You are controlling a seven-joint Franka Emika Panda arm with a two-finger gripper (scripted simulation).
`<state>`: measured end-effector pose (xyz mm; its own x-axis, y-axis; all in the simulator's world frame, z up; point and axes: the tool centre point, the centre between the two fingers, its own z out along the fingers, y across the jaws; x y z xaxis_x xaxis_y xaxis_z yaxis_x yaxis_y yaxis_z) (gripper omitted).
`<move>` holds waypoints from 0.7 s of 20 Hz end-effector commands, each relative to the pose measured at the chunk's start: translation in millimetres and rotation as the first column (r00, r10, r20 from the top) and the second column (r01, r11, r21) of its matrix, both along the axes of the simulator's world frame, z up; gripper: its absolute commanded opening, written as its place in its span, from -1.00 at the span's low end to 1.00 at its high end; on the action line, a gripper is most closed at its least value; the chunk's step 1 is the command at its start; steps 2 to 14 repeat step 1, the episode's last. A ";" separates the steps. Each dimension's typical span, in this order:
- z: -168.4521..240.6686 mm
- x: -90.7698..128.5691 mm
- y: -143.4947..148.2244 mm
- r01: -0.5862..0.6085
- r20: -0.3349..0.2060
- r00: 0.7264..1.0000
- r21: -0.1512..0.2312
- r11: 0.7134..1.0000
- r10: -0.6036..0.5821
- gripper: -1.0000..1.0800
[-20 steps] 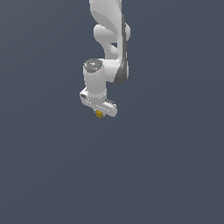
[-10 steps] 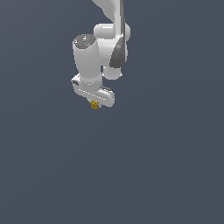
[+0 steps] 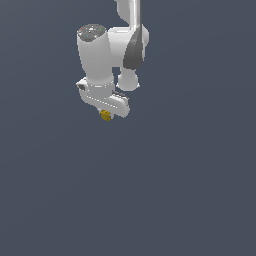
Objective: Pick up the object and move it to a goal position.
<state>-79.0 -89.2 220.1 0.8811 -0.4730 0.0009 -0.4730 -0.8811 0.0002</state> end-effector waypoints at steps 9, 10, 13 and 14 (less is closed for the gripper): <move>1.0 0.6 0.0 -0.001 -0.001 1.000 0.001 1.000 0.001 -1.00; 1.0 0.6 0.0 -0.001 -0.001 1.000 0.001 1.000 0.001 -1.00; 1.0 0.6 0.0 -0.001 -0.001 1.000 0.001 1.000 0.001 -1.00; 1.0 0.6 0.0 -0.001 -0.001 1.000 0.001 1.000 0.001 -1.00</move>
